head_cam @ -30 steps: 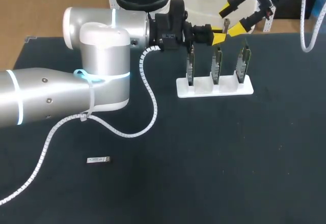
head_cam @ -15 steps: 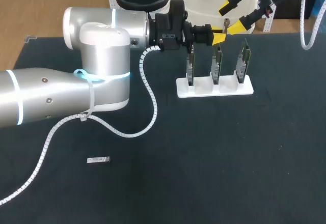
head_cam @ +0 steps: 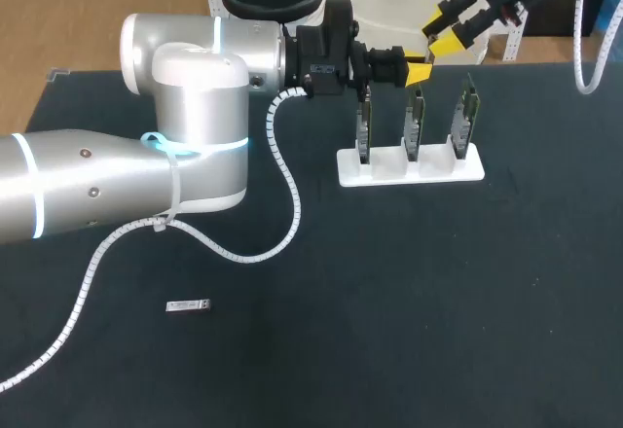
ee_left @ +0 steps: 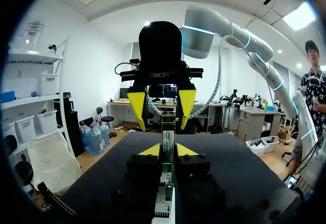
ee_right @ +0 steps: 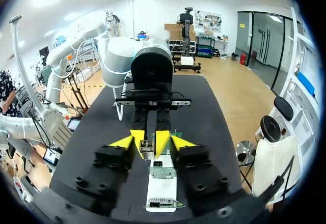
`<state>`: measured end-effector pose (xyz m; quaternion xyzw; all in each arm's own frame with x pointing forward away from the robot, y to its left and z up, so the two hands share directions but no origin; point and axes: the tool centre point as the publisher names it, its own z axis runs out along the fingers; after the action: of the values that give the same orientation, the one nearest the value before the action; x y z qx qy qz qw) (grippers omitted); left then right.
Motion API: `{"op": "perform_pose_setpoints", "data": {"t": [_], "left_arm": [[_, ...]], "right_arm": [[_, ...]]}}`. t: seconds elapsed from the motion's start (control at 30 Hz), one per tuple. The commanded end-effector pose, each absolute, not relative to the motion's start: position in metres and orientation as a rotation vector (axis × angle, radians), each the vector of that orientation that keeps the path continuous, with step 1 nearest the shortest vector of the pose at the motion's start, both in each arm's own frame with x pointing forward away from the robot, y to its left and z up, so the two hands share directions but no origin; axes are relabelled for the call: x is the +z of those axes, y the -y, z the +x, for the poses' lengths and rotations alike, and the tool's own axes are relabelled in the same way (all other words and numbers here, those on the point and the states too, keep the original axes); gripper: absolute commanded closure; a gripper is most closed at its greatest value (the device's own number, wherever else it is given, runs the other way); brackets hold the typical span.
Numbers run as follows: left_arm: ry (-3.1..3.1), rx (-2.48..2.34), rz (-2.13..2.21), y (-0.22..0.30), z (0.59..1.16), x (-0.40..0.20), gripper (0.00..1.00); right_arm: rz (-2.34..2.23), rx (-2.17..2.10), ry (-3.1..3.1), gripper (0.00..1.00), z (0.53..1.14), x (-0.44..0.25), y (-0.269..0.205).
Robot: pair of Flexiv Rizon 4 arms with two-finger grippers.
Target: Pick up the optical module with the left hand, and insert it into the network port with the right hand.
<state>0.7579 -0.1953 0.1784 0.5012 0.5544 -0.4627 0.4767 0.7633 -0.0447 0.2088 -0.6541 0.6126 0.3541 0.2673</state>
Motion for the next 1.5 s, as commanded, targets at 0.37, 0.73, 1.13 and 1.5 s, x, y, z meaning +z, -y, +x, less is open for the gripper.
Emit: {"op": "perform_pose_setpoints", "data": {"t": [0.37, 0.73, 1.13, 1.5], "left_arm": [[-1.354, -1.131, 1.224, 0.196, 0.758, 0.178, 1.0], [-1.354, -1.131, 1.224, 0.196, 0.758, 0.178, 0.0], [-1.404, -1.053, 1.295, 0.182, 0.76, 0.18, 0.0], [-1.552, -0.94, 1.4, 0.162, 0.773, 0.174, 0.0]], "right_arm": [[-1.767, 0.946, -1.656, 1.0, 0.759, 0.207, 0.042], [-1.759, 0.947, -1.652, 1.0, 0.758, 0.206, 0.041], [-1.75, 0.939, -1.658, 1.0, 0.757, 0.205, 0.043], [-1.75, 0.939, -1.655, 1.0, 0.759, 0.204, 0.043]]}}
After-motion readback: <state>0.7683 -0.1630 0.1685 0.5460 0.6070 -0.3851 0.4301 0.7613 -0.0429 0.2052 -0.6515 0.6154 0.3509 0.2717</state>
